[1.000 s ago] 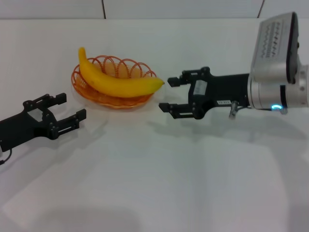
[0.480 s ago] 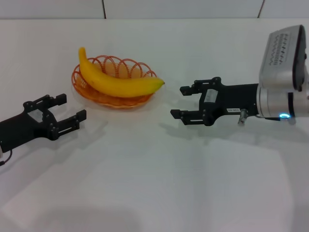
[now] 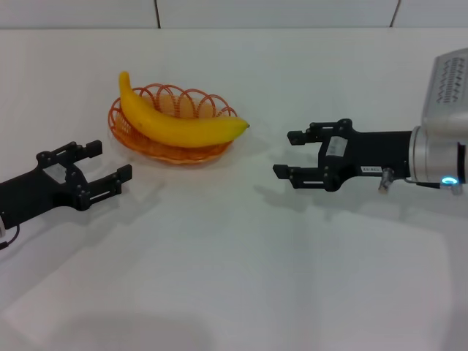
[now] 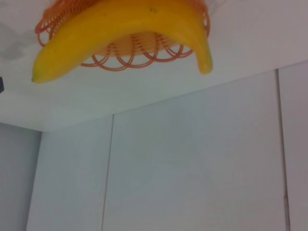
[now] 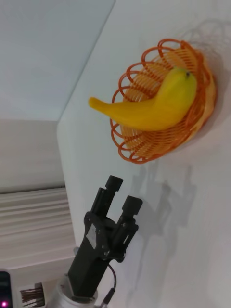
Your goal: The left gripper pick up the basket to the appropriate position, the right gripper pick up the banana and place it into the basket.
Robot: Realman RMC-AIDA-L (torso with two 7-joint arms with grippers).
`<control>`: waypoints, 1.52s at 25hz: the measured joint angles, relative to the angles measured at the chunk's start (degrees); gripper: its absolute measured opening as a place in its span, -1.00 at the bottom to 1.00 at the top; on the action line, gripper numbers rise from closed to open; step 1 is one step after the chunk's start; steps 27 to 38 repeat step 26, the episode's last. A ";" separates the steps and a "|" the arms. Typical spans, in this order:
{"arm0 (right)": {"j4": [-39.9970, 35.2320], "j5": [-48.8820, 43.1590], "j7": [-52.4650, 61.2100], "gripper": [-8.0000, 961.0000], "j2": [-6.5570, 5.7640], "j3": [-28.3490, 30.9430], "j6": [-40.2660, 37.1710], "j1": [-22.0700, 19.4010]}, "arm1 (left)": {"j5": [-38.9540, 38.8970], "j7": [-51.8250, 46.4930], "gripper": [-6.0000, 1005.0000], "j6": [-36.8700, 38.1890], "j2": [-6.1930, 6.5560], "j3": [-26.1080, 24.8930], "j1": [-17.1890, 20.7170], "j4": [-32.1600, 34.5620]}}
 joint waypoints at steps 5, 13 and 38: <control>0.91 0.03 -1.11 0.42 0.06 0.48 -0.19 0.05 | 0.00 0.00 0.54 0.00 0.00 0.00 -0.03 0.00; 1.44 0.74 -1.71 0.42 0.15 0.53 -0.91 0.29 | -0.19 0.00 0.54 0.00 0.00 0.00 -0.11 0.00; 1.61 1.41 -1.96 0.42 0.16 0.41 -1.00 0.46 | -0.78 0.00 0.54 0.00 -0.02 -0.01 -0.12 0.00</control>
